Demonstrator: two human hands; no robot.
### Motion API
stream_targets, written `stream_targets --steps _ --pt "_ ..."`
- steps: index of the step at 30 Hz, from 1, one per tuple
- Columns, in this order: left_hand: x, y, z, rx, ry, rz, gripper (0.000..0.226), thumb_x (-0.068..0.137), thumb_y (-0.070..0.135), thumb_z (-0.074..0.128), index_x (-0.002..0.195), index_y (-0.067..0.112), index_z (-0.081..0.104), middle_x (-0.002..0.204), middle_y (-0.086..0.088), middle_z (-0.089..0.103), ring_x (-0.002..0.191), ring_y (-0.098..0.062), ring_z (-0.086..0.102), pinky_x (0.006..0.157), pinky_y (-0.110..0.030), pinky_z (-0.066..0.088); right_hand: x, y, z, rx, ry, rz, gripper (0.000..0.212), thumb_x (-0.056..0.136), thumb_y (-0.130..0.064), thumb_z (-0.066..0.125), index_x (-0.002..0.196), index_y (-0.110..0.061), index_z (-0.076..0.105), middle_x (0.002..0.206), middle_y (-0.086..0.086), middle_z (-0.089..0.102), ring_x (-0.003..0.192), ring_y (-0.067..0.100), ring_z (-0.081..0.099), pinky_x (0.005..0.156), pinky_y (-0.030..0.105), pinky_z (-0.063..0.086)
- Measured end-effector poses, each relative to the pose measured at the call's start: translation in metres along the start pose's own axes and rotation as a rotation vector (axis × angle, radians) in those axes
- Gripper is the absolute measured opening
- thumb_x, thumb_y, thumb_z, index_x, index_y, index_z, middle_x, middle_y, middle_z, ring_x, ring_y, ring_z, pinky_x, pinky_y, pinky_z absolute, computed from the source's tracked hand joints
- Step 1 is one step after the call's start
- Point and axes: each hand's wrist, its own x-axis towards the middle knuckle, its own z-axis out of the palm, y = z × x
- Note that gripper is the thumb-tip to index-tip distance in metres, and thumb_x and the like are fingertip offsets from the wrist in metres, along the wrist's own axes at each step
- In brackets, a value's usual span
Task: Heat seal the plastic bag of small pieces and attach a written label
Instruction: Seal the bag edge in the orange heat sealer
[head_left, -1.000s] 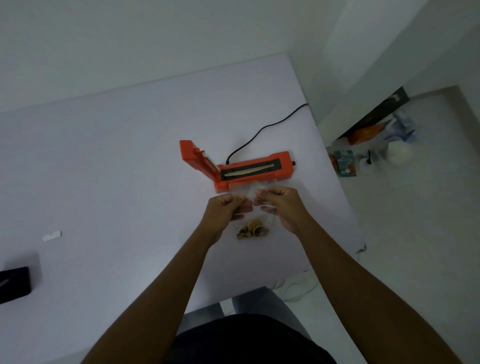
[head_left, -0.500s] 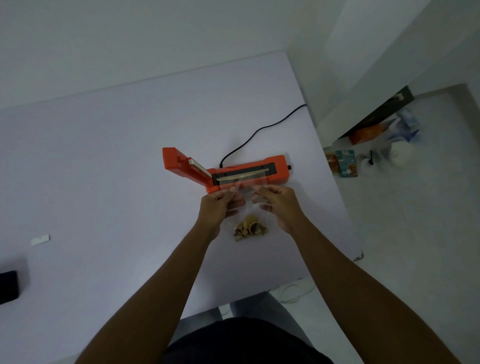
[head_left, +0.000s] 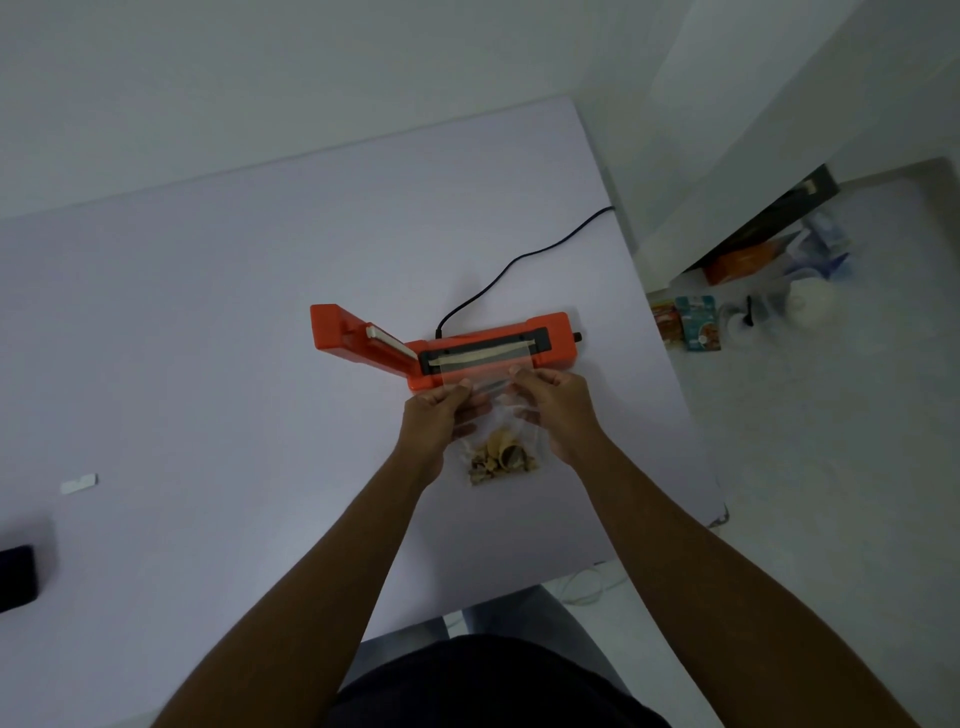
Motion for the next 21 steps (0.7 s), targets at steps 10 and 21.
stream_targets --steps 10,21 --pt "0.0012 -0.0034 -0.0003 -0.021 -0.004 -0.031 0.021 0.1 0.022 0.055 0.11 0.008 0.068 0.102 -0.013 0.076 0.095 -0.027 0.073 0.09 -0.052 0.056 0.0013 0.0052 -0.0054 0.0 -0.004 0.004 0.022 0.09 -0.018 0.074 0.095 0.004 0.075 0.083 0.015 0.076 0.071 0.017 0.073 0.073 0.037 0.055" --pt "0.0002 -0.0097 -0.0038 -0.044 0.012 -0.068 0.025 0.098 0.023 0.059 0.111 0.004 0.07 0.104 -0.014 0.076 0.097 -0.03 0.073 0.092 -0.051 0.056 -0.0024 0.0062 -0.0071 0.038 0.043 0.01 0.027 0.089 -0.016 0.075 0.096 0.009 0.072 0.082 0.018 0.074 0.074 0.025 0.071 0.071 0.037 0.056"
